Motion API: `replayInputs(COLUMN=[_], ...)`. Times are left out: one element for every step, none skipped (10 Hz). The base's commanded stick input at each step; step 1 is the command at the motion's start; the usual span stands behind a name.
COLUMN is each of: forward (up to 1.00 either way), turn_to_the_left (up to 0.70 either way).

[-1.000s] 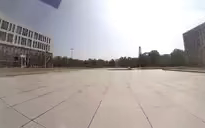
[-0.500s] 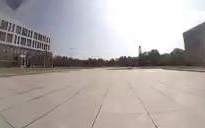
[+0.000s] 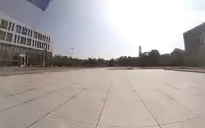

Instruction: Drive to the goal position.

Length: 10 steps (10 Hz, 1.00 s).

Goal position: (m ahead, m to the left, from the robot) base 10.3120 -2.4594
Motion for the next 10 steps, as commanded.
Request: replayInputs(forward=[0.51,0.51,0.51,0.51,0.51,0.50,0.51,0.50,0.50,0.50], turn_to_the_left=[0.00,0.00,0.00,0.00,0.00,0.00,0.00,0.00,0.00,0.00])
